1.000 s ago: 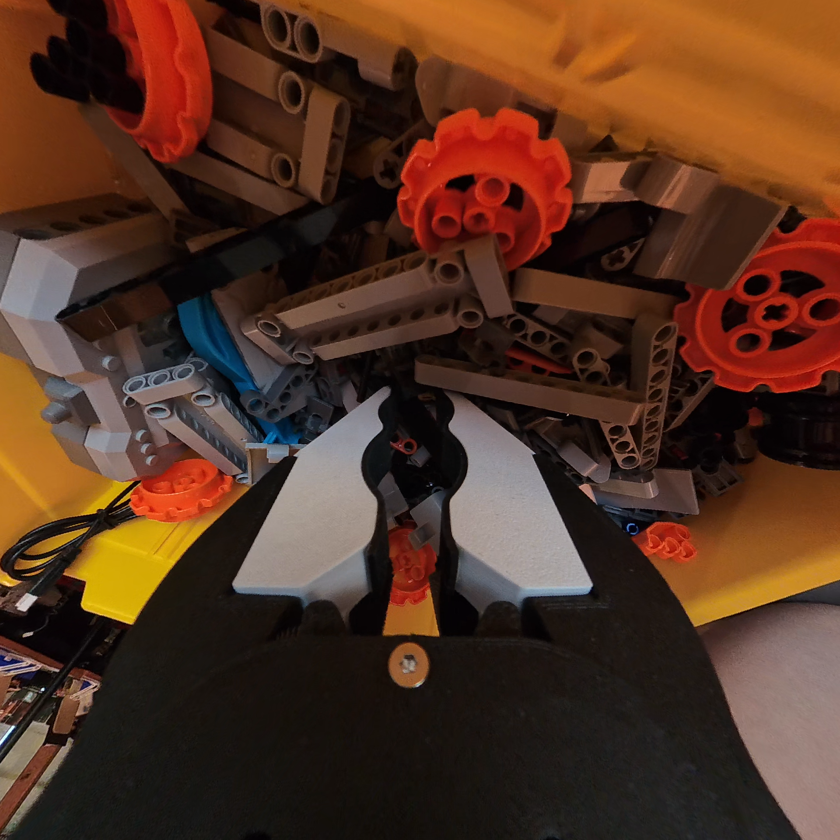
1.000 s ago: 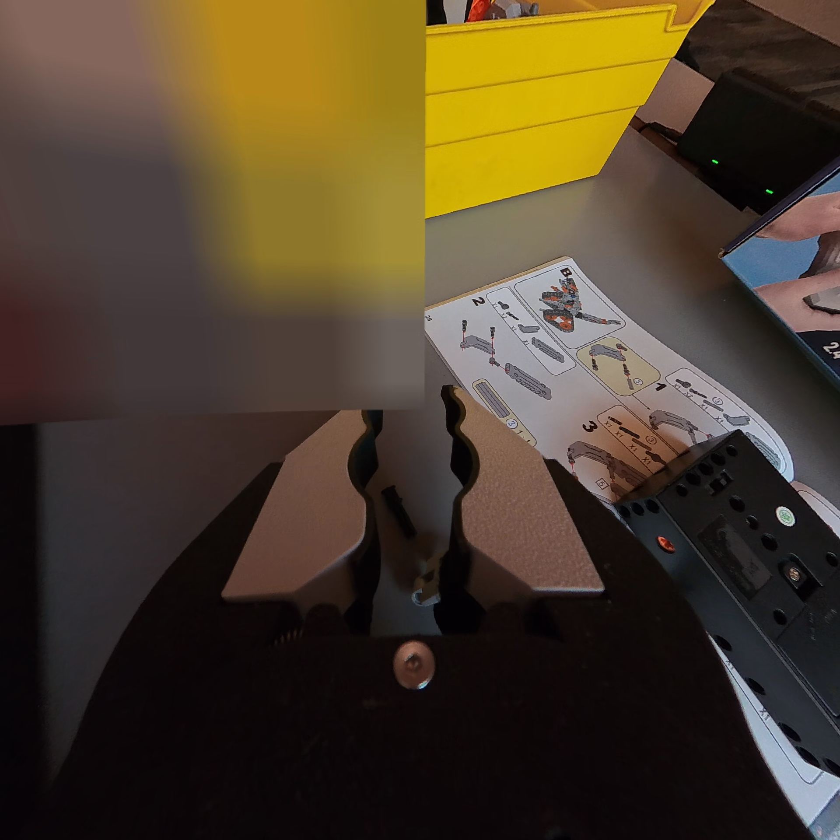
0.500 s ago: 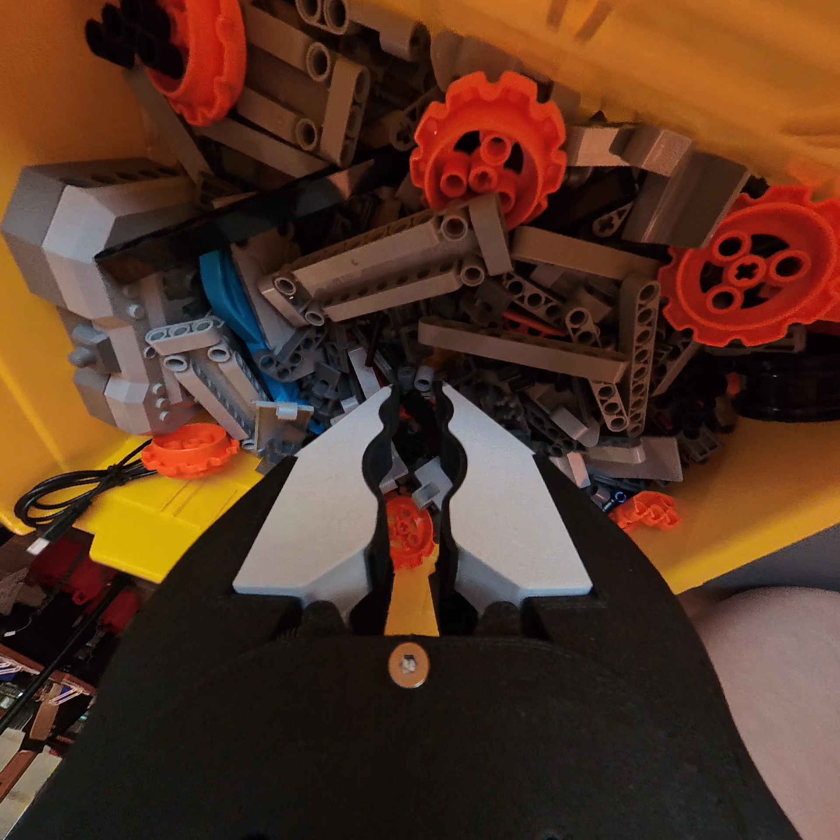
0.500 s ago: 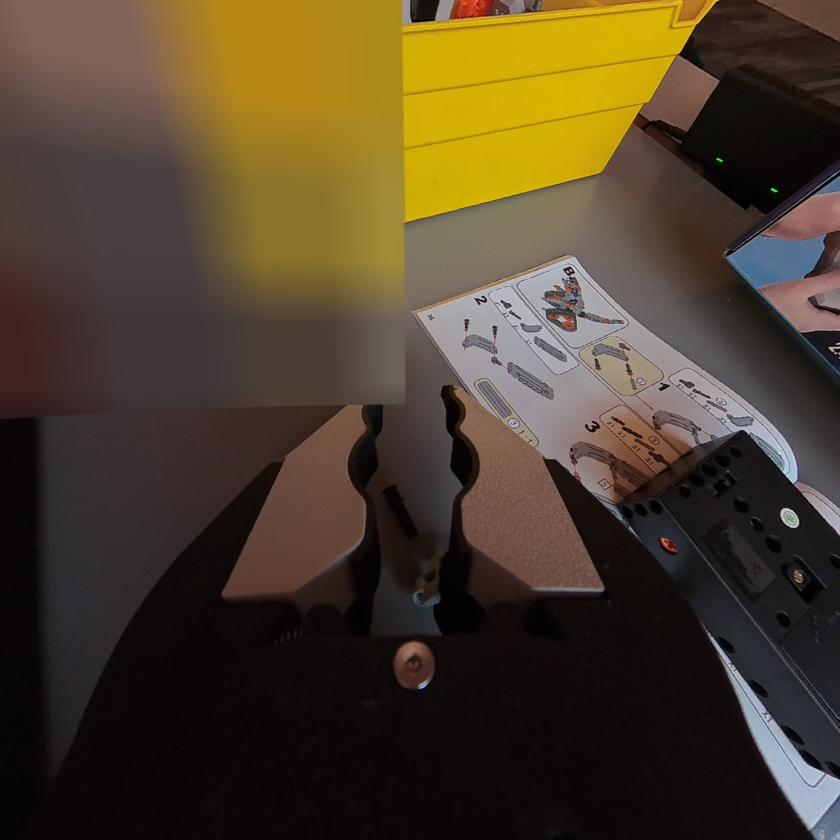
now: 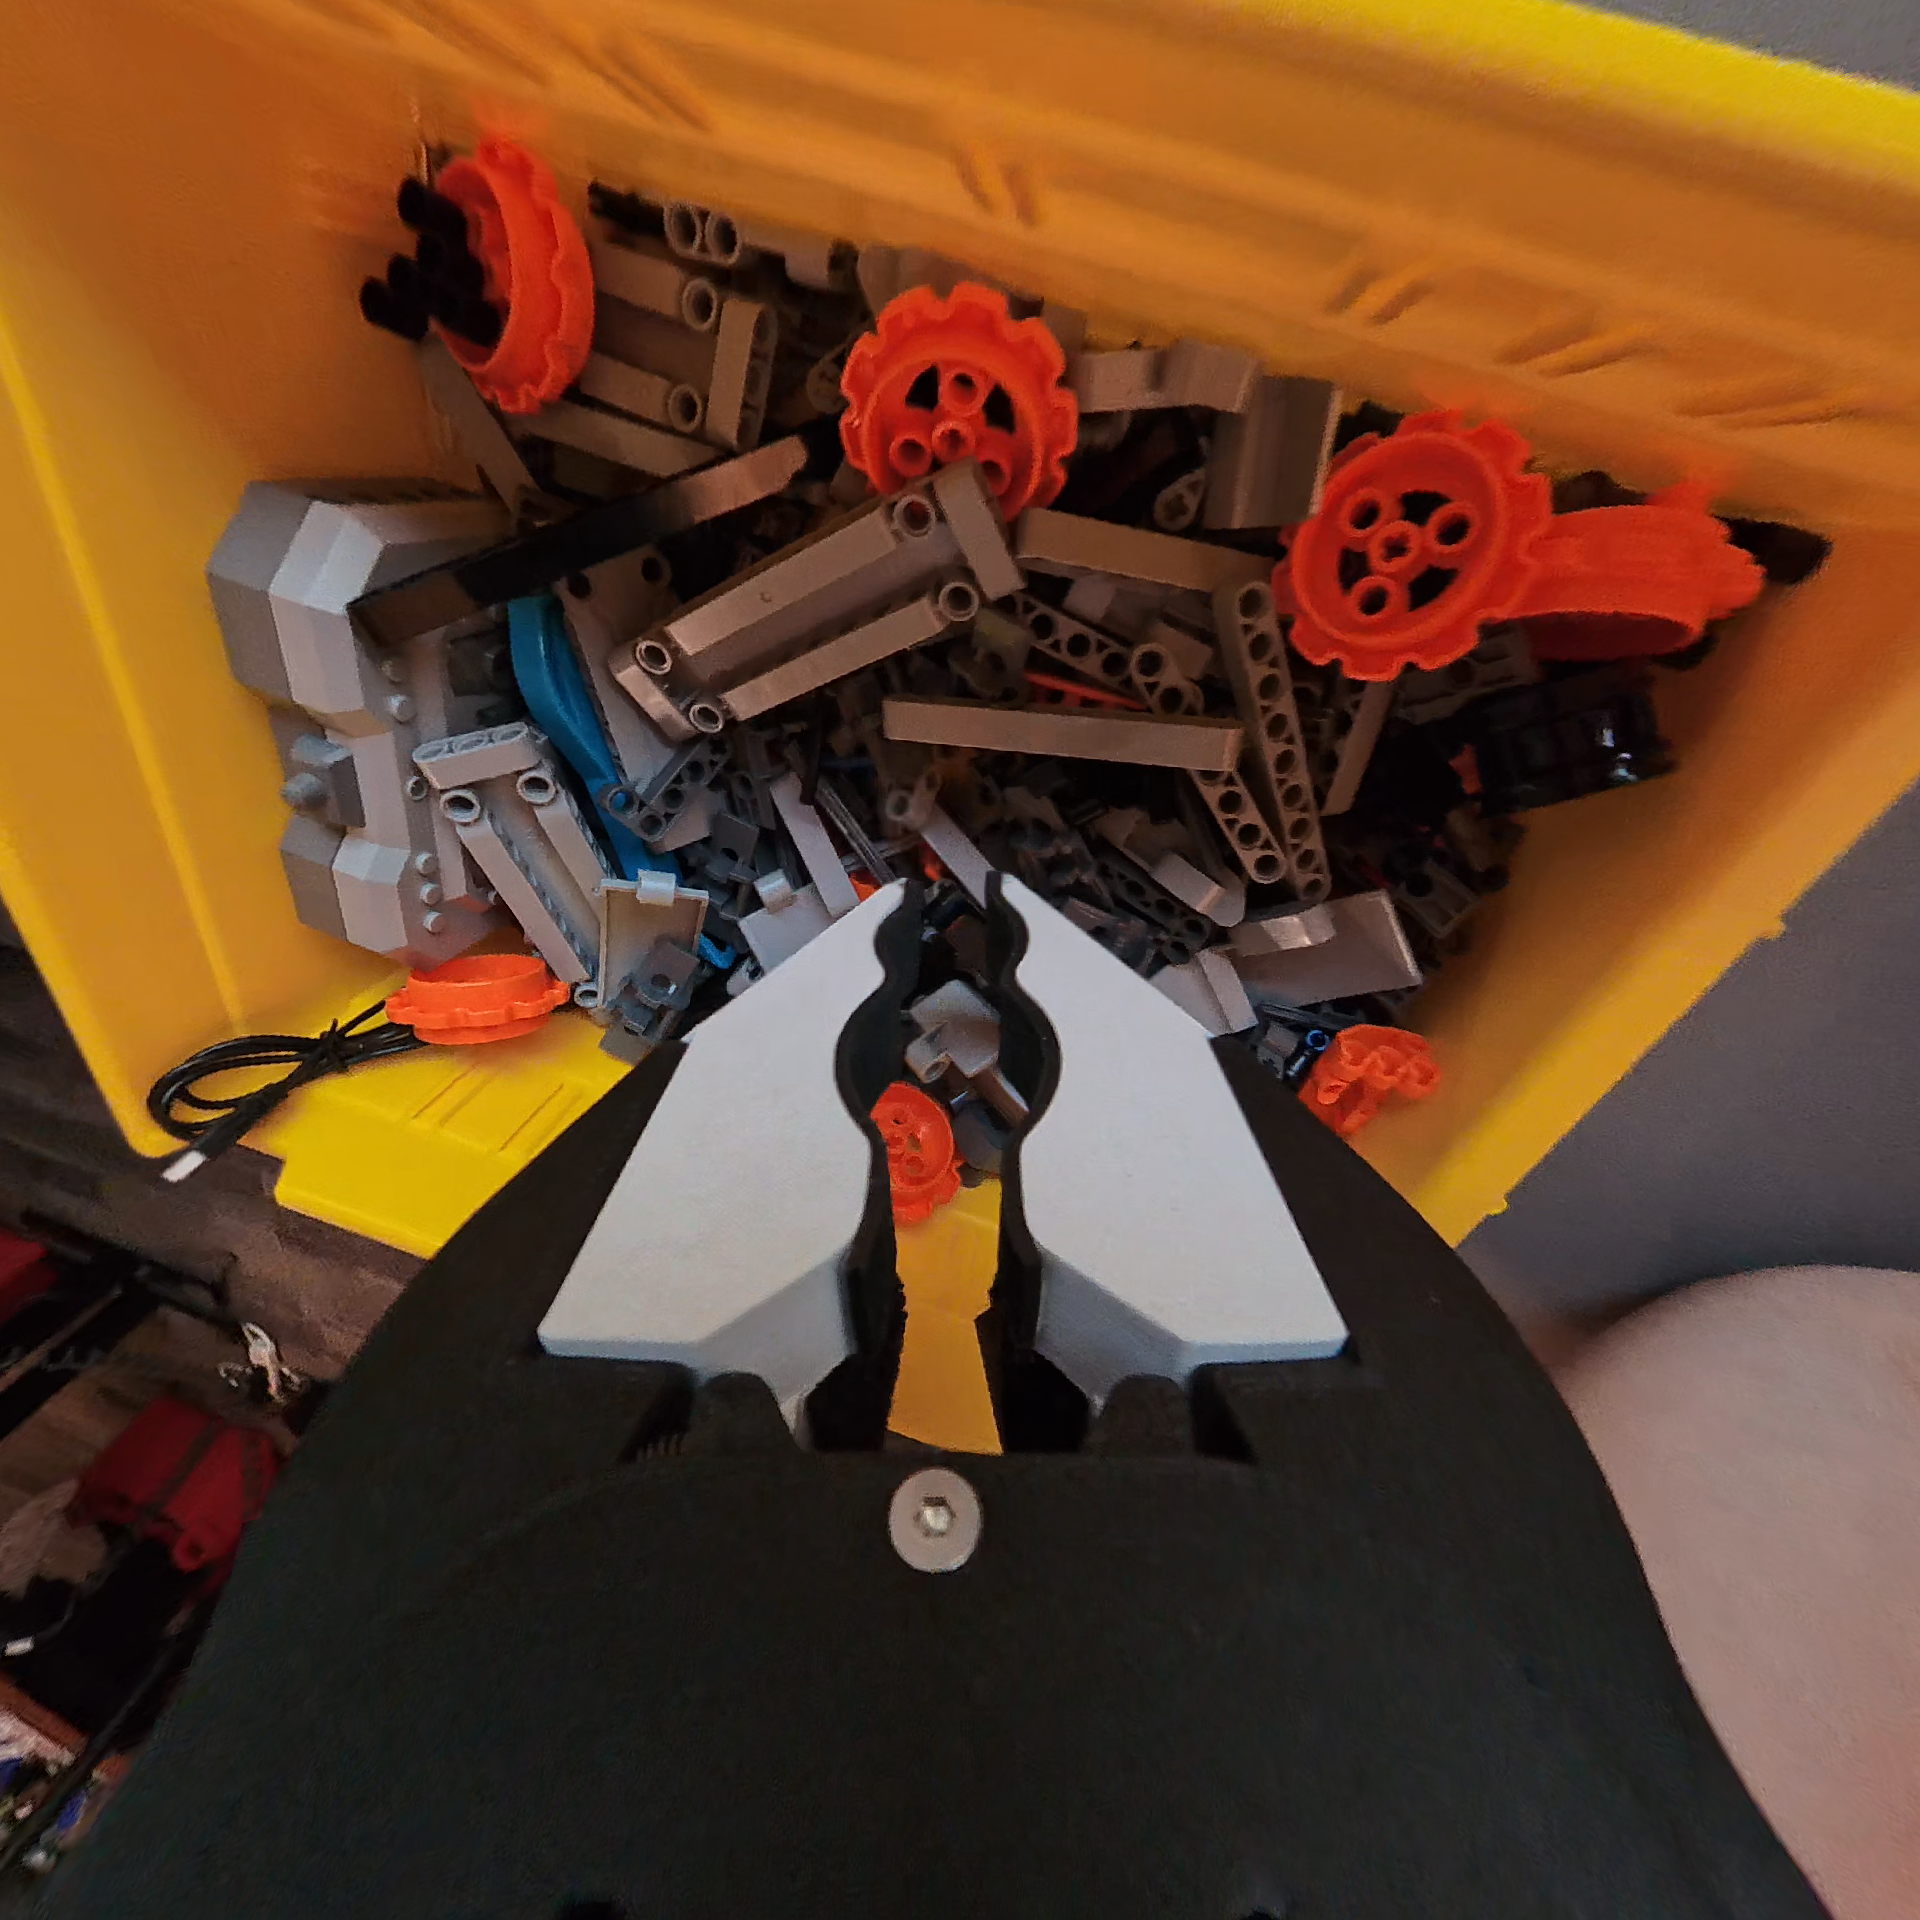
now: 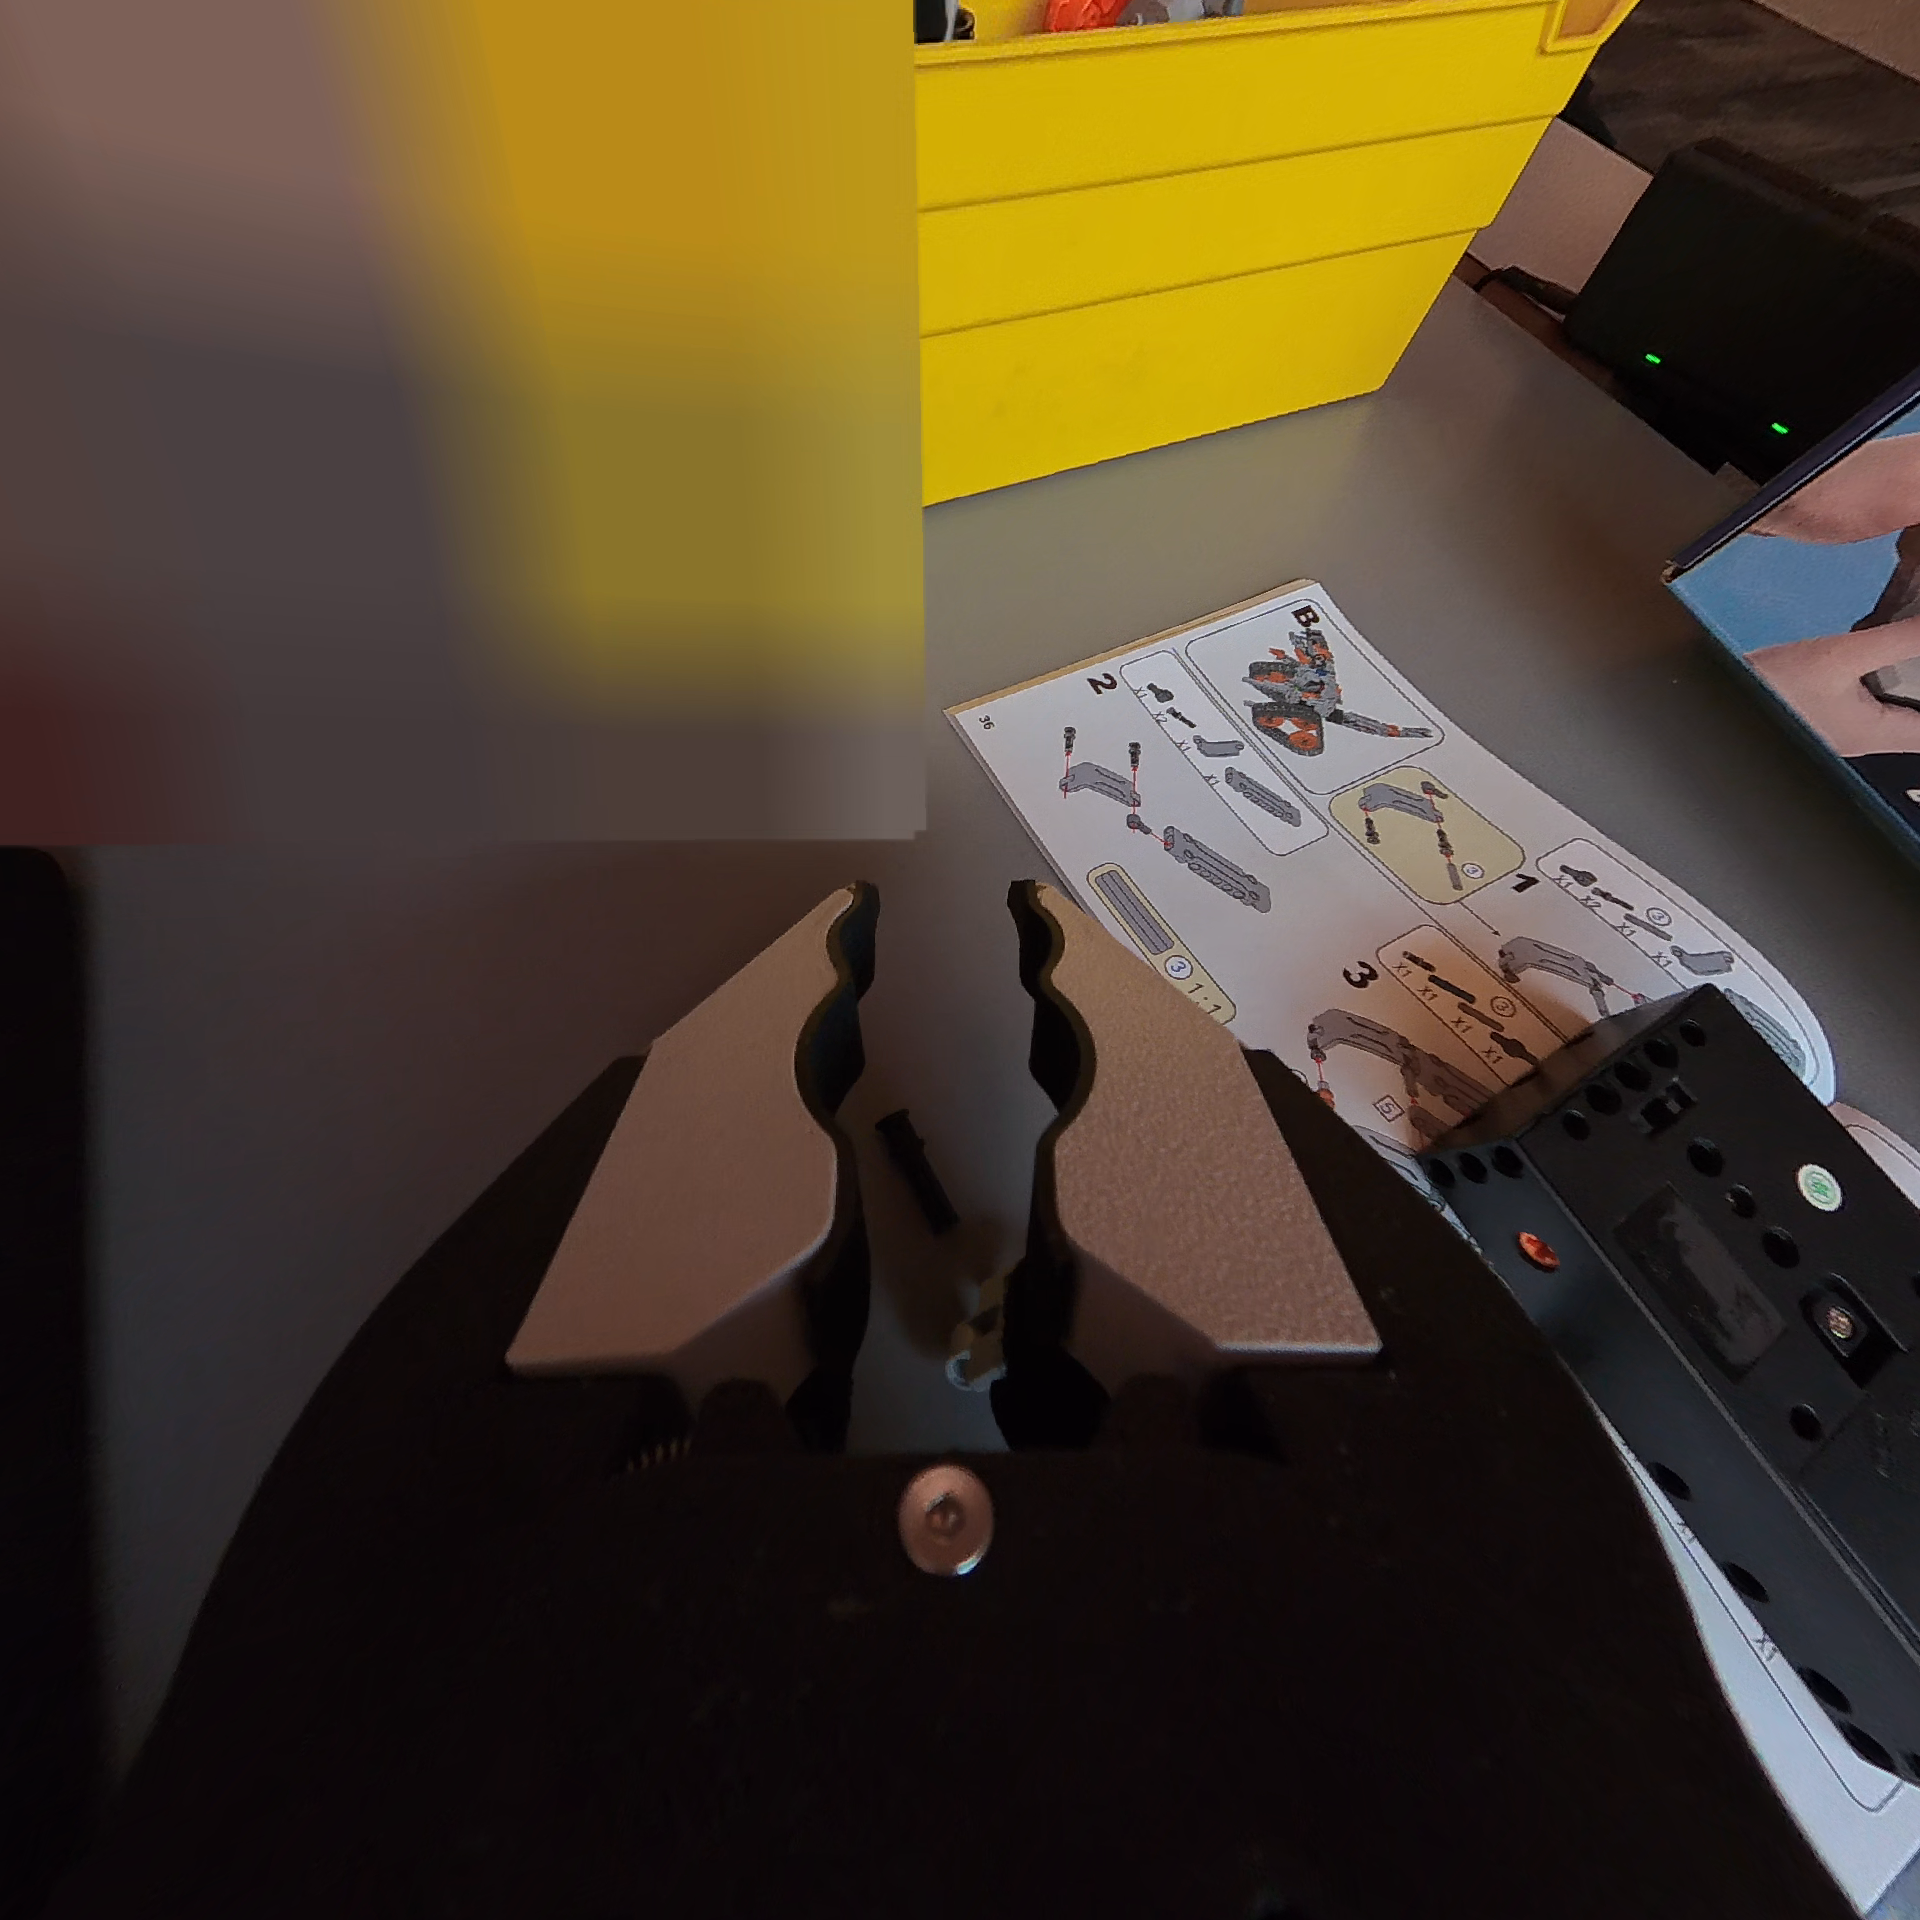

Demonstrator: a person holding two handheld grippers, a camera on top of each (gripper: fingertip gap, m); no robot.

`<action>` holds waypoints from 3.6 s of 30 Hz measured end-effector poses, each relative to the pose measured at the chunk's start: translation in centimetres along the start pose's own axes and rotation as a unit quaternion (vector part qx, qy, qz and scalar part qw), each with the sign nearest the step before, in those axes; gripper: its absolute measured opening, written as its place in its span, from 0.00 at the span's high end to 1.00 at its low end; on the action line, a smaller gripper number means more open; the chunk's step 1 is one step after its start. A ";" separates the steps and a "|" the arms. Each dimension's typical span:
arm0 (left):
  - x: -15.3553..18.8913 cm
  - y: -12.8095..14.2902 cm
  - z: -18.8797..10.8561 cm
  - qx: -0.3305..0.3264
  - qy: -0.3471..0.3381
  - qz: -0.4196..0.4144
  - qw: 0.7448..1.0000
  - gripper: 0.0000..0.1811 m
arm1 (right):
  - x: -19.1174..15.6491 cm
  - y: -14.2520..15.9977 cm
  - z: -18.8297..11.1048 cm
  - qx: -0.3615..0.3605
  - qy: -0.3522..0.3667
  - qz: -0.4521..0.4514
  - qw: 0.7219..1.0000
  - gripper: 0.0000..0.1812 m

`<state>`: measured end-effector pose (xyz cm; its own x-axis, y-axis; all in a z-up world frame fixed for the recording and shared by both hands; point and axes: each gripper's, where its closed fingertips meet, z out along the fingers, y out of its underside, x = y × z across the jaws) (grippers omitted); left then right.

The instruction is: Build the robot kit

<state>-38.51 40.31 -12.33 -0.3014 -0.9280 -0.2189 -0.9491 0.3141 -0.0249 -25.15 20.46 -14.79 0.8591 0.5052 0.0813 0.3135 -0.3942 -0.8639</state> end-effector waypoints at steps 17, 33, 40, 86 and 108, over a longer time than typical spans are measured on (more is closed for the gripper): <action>-1.9 1.1 1.6 -0.022 -0.005 -0.045 0.999 0.89 | 0.0 0.1 0.1 -0.003 -0.002 0.000 1.000 0.86; -0.6 0.2 4.6 -0.078 0.017 0.004 0.997 0.97 | -0.2 0.2 0.1 -0.005 -0.005 -0.001 1.000 0.86; -3.7 -0.2 0.9 0.003 -0.050 -0.064 0.997 0.97 | -0.2 0.2 0.1 -0.005 -0.006 0.001 1.000 0.86; -9.1 -6.9 -18.5 0.521 -0.312 -0.202 0.769 0.76 | -0.1 -2.2 -0.3 0.050 -0.013 0.026 0.998 0.86; -1.2 4.5 -2.5 0.084 -0.041 -0.439 0.894 0.79 | 0.1 -1.8 0.1 0.051 -0.014 0.031 0.998 0.86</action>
<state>-42.66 42.36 -9.74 0.5673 -0.8157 -0.1129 -0.7870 -0.4966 -0.3660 -25.64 21.28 -13.29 0.8641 0.5032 0.0131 0.2158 -0.3469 -0.9127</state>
